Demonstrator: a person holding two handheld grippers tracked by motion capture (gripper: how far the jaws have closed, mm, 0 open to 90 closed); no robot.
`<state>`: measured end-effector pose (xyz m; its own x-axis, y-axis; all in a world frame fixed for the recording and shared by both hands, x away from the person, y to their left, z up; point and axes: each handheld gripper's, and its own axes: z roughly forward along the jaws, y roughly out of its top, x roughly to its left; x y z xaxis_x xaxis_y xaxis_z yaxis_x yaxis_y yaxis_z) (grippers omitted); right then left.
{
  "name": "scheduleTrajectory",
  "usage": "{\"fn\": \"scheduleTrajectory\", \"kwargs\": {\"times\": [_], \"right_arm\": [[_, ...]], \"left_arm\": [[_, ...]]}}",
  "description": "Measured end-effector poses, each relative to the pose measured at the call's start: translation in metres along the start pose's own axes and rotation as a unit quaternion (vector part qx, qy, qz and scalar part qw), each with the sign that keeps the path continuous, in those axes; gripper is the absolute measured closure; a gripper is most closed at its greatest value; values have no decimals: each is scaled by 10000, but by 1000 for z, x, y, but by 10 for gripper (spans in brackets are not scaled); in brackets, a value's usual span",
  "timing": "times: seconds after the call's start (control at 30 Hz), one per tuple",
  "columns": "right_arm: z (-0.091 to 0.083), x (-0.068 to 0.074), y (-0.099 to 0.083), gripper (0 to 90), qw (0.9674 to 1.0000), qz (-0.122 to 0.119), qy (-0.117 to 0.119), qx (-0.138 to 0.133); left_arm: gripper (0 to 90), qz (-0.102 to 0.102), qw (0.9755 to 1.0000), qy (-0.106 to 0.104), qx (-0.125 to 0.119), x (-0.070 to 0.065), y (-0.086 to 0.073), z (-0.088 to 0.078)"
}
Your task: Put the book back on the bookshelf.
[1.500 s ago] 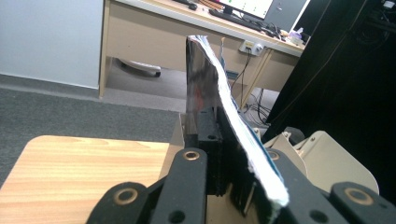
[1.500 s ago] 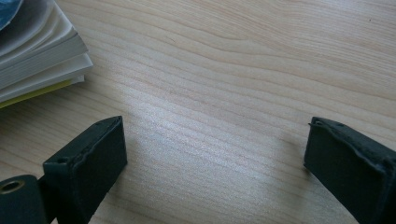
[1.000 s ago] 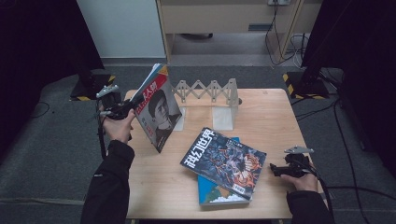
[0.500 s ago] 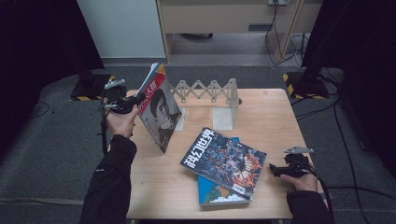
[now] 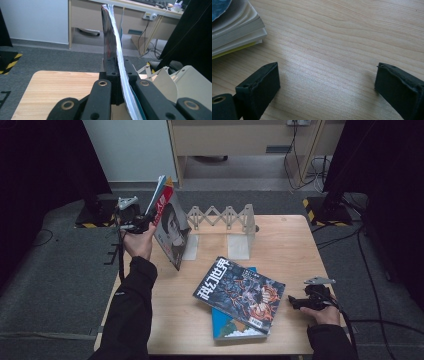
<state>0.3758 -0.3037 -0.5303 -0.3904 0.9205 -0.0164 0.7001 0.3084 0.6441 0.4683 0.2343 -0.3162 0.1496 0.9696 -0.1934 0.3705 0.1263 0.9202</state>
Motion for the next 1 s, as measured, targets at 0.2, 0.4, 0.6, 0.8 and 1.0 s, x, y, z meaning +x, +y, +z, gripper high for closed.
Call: {"fn": "scheduleTrajectory", "kwargs": {"times": [0.2, 0.4, 0.6, 0.8, 1.0], "right_arm": [[0, 0, 0, 63, 10000, -15, 6, -2], [0, 1, 0, 63, 10000, 10, 6, -4], [0, 0, 0, 63, 10000, -2, 17, 16], [0, 1, 0, 64, 10000, 14, 2, 0], [0, 1, 0, 63, 10000, 12, 16, 13]], "left_arm": [[864, 185, 9997, 171, -53, -9, -4, 4], [863, 275, 9993, 208, 115, -11, -11, 7], [862, 269, 9994, 72, 205, -5, -16, 5], [834, 159, 9991, -129, 376, 1, -14, 5], [740, 157, 9975, -221, 654, -1, -1, 12]]}}
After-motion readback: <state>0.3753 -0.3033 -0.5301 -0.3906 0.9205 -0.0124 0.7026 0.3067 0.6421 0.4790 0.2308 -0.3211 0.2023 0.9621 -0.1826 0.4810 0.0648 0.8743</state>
